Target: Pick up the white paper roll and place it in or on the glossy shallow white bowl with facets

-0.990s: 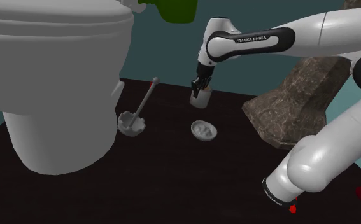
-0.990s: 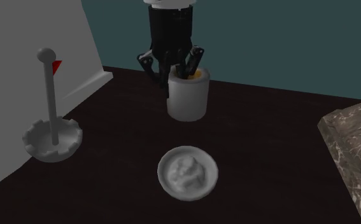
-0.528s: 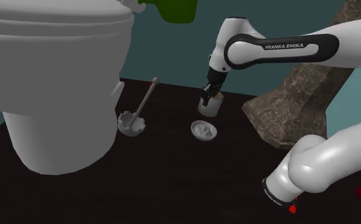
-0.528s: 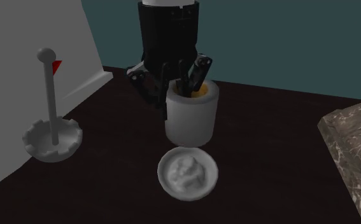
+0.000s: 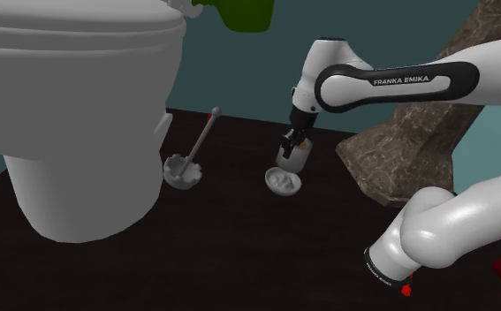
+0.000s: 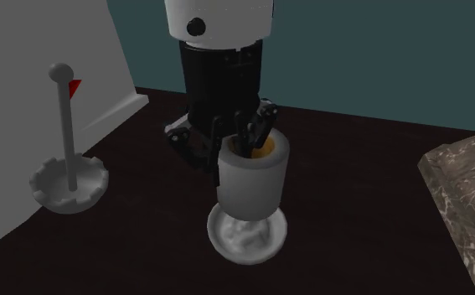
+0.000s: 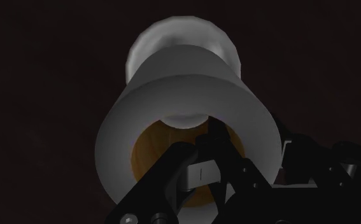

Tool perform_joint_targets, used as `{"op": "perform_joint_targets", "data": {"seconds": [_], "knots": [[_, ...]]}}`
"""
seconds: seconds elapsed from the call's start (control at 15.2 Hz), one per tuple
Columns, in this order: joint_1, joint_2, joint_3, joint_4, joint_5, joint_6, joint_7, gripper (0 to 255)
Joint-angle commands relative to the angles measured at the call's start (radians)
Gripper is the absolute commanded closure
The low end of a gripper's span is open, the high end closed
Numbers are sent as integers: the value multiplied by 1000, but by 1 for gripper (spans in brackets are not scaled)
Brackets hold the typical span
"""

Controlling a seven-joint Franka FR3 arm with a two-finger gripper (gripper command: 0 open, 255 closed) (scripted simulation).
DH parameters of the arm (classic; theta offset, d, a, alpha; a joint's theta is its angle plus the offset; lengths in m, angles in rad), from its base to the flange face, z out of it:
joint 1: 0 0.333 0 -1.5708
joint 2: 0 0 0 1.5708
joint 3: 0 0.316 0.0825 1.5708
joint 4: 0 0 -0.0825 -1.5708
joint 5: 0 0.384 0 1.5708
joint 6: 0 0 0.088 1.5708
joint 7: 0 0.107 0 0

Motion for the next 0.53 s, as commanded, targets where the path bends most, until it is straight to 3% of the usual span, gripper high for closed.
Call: {"op": "perform_joint_targets", "data": {"seconds": [0.0,0.46], "knots": [[1,5,2,-23,1,30,2,255],[1,40,5,-92,2,133,2,255]]}}
